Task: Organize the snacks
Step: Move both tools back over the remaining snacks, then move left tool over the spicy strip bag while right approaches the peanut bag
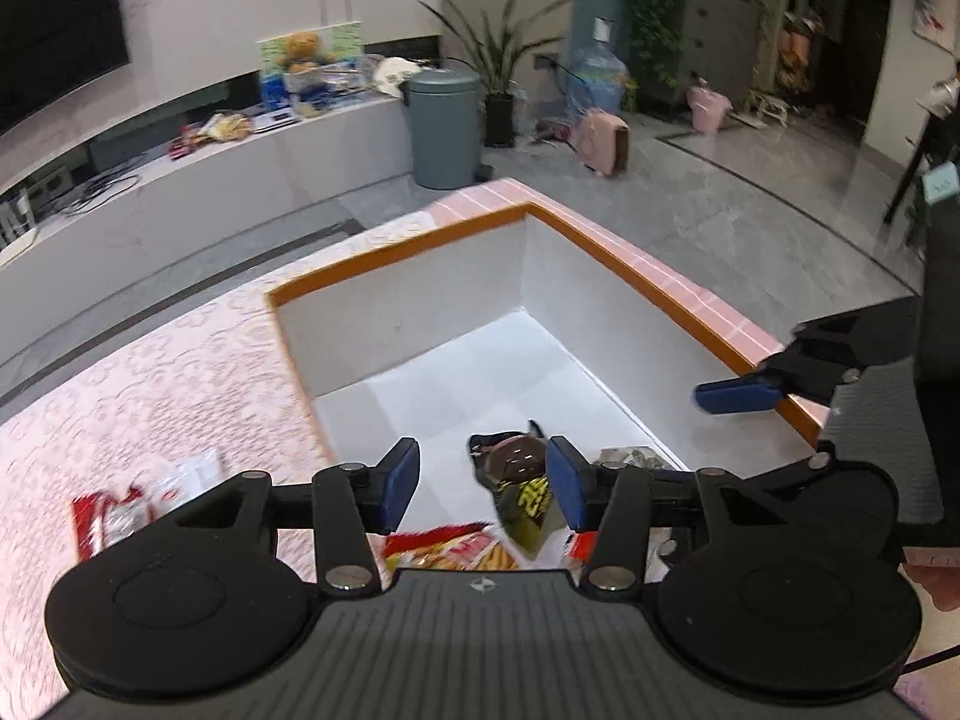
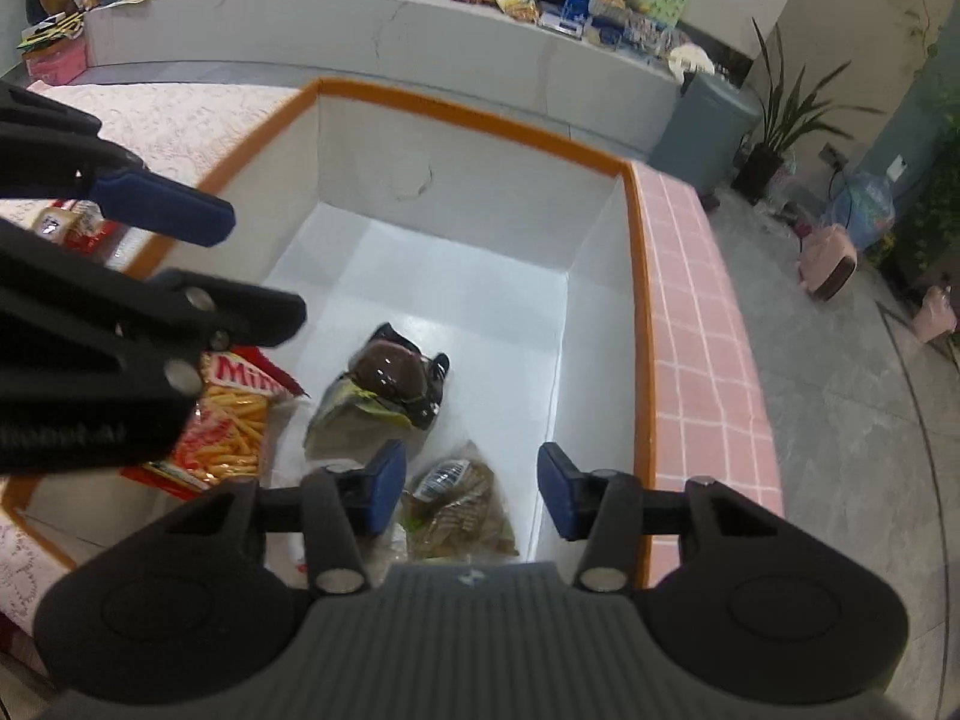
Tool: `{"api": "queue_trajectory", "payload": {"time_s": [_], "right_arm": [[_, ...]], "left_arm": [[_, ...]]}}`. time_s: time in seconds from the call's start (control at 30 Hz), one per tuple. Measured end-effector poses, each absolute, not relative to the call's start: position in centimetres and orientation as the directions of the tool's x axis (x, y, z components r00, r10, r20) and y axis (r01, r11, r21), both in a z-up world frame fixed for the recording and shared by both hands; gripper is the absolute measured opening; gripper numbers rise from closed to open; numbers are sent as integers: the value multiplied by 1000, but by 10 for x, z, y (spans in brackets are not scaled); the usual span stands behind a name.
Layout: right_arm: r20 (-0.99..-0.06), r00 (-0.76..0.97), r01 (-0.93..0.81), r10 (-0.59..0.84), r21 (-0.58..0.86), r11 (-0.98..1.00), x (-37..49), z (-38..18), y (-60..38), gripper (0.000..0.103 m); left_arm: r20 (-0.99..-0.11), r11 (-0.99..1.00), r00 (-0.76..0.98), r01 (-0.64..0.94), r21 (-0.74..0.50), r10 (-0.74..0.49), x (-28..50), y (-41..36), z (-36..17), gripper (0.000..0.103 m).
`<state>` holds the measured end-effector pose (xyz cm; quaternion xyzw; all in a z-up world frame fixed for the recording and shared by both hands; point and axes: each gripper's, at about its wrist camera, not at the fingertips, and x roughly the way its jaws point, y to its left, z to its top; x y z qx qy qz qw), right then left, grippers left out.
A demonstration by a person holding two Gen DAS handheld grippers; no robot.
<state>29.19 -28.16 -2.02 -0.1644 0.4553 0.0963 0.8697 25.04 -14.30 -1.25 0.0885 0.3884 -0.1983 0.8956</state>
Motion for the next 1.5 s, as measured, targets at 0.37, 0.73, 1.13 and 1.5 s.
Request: {"api": "queue_trajectory", "payload": {"time_s": [0.37,0.73,1.13,1.5], "right_arm": [[-700,712,-255,61,-177,951,235,18,-247,53],[-563,802,-246,200,-6,969,178,20,-195,54],[-595,760,-286,262,56,956,148,-18,-137,54],[-642,721,-346,261,-7,938,141,-47,-113,53]], "left_arm": [[-670,948,713,315,39,-210,207,-95,9,59],[-640,977,757,208,48,-130,157,-39,3,58],[-693,997,717,74,-35,-78,125,35,-28,58],[-750,989,648,43,-144,-137,117,71,-63,58]]}}
